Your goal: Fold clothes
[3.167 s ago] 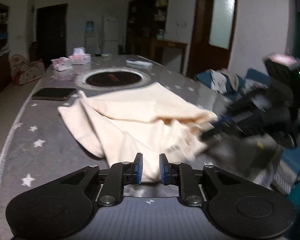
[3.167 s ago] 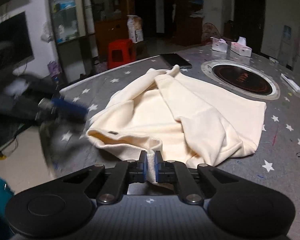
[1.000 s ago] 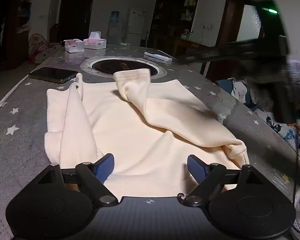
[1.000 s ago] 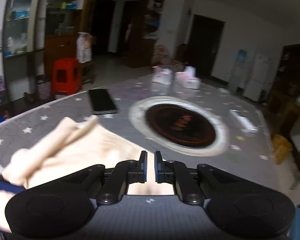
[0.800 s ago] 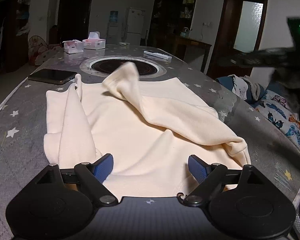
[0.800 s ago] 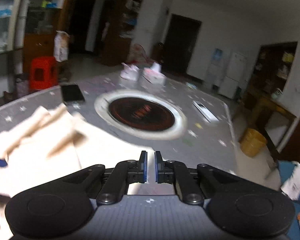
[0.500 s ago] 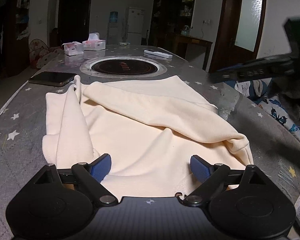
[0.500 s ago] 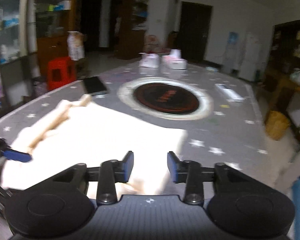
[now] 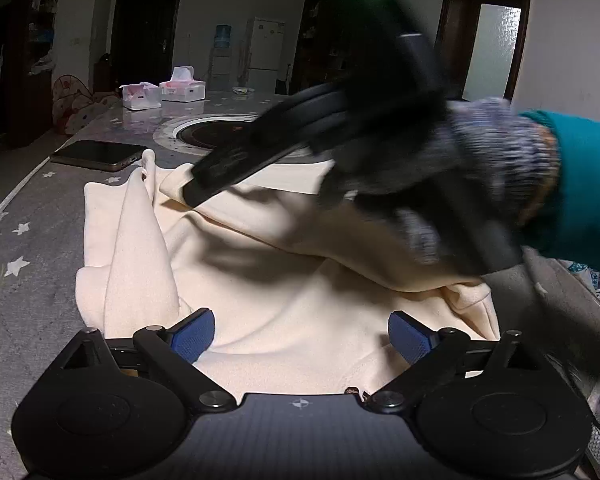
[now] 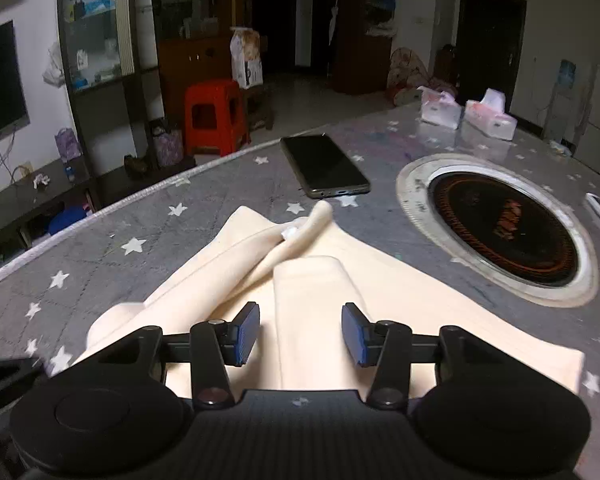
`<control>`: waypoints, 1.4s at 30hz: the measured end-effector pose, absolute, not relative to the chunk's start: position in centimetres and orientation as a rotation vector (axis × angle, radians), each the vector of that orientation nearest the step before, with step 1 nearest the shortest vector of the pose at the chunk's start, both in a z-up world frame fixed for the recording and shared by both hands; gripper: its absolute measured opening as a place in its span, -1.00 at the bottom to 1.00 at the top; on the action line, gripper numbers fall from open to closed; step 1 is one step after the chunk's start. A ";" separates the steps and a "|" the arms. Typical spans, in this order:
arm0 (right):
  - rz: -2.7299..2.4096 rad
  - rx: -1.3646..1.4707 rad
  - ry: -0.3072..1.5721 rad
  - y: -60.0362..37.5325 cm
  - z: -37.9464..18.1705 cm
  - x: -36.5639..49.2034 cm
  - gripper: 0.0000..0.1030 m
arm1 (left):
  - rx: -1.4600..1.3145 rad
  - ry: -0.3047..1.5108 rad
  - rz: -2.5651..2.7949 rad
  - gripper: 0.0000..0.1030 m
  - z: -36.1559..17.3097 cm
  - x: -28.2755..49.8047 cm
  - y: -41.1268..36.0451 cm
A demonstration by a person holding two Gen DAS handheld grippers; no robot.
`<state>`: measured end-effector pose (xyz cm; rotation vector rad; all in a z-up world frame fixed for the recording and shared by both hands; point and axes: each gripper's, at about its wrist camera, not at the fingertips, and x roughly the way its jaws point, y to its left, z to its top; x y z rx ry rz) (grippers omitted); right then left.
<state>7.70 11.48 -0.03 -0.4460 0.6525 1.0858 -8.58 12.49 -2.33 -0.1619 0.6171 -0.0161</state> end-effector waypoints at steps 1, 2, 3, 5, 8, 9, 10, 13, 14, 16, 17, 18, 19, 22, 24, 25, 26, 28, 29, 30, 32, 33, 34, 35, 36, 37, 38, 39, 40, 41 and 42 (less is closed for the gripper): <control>1.085 -0.456 0.659 12.1 -0.4 7.7 -0.12 | -0.165 0.616 -0.018 0.87 -2.3 -8.6 12.5; 1.083 -0.469 0.660 12.5 -0.7 7.7 -0.14 | -0.168 0.614 -0.019 0.87 -2.3 -8.6 12.6; 1.078 -0.487 0.656 12.8 -1.0 7.6 -0.19 | -0.171 0.613 -0.020 0.87 -2.3 -8.6 12.6; 1.063 -0.520 0.635 13.2 -1.3 7.5 -0.28 | -0.176 0.611 -0.022 0.87 -2.3 -8.6 12.7; 1.036 -0.544 0.610 13.3 -1.4 7.5 -0.60 | -0.182 0.609 -0.024 0.88 -2.3 -8.6 12.8; 1.026 -0.552 0.599 13.2 -1.3 7.5 -0.73 | -0.181 0.609 -0.023 0.88 -2.3 -8.6 12.8; 1.015 -0.562 0.585 13.1 -1.2 7.5 -0.78 | -0.181 0.609 -0.023 0.89 -2.3 -8.6 12.7; 0.989 -0.589 0.538 12.5 -0.7 7.5 -0.91 | -0.179 0.610 -0.021 0.89 -2.3 -8.6 12.7; 0.983 -0.594 0.523 12.1 -0.4 7.5 -0.93 | -0.178 0.610 -0.021 0.89 -2.3 -8.6 12.7; 0.972 -0.604 0.495 11.4 0.1 7.4 -0.93 | -0.177 0.611 -0.020 0.89 -2.3 -8.7 12.6; 0.965 -0.608 0.480 10.9 0.3 7.4 -0.93 | -0.177 0.611 -0.019 0.89 -2.3 -8.7 12.6; 0.955 -0.610 0.462 10.3 0.7 7.3 -0.93 | -0.176 0.611 -0.019 0.89 -2.3 -8.7 12.6; 0.944 -0.613 0.443 9.7 1.0 7.3 -0.94 | -0.175 0.611 -0.018 0.89 -2.3 -8.7 12.6; 0.909 -0.610 0.400 7.8 2.1 7.3 -0.94 | -0.172 0.612 -0.017 0.89 -2.3 -8.7 12.6; 0.872 -0.612 0.367 5.9 3.1 7.5 -0.94 | -0.170 0.613 -0.015 0.89 -2.4 -8.7 12.6; 0.852 -0.613 0.350 4.8 3.7 7.6 -0.94 | -0.169 0.613 -0.013 0.89 -2.4 -8.7 12.6; 0.831 -0.616 0.335 3.7 4.1 7.6 -0.94 | -0.168 0.613 -0.012 0.89 -2.4 -8.7 12.6; 0.791 -0.624 0.310 1.7 4.9 7.7 -0.94 | -0.167 0.613 -0.010 0.89 -2.4 -8.7 12.7; 0.769 -0.630 0.300 0.7 5.3 7.7 -0.94 | -0.166 0.613 -0.009 0.89 -2.4 -8.8 12.7; 0.743 -0.636 0.288 -0.6 5.6 7.7 -0.94 | -0.163 0.615 -0.008 0.89 -2.4 -8.7 12.6; 0.689 -0.640 0.274 -3.4 6.4 7.6 -0.94 | -0.155 0.618 -0.006 0.89 -2.4 -8.7 12.5; 0.661 -0.641 0.269 -4.9 6.7 7.6 -0.94 | -0.150 0.620 -0.005 0.90 -2.4 -8.6 12.4; 0.639 -0.641 0.266 -6.1 7.0 7.6 -0.94 | -0.146 0.622 -0.004 0.90 -2.4 -8.6 12.4; 0.616 -0.642 0.266 -7.3 7.1 7.6 -0.94 | -0.141 0.624 -0.003 0.91 -2.4 -8.6 12.3; 0.588 -0.643 0.269 -8.7 7.2 7.4 -0.94 | -0.136 0.626 -0.002 0.91 -2.4 -8.5 12.2; 0.559 -0.641 0.275 -10.1 7.1 7.3 -0.94 | -0.131 0.628 -0.001 0.91 -2.4 -8.5 12.2; 0.529 -0.639 0.282 -11.6 7.1 7.1 -0.94 | -0.126 0.630 0.000 0.91 -2.4 -8.5 12.1; 0.503 -0.636 0.290 -13.0 7.0 6.9 -0.94 | -0.121 0.632 0.001 0.92 -2.5 -8.4 12.0; 0.480 -0.636 0.299 -14.1 6.7 6.7 -0.94 | -0.116 0.634 0.002 0.92 -2.5 -8.4 12.0; 0.454 -0.639 0.314 -15.2 6.3 6.5 -0.94 | -0.111 0.636 0.002 0.93 -2.5 -8.3 11.9; 0.427 -0.637 0.336 -16.4 5.8 6.3 -0.94 | -0.107 0.639 0.002 0.93 -2.5 -8.3 11.9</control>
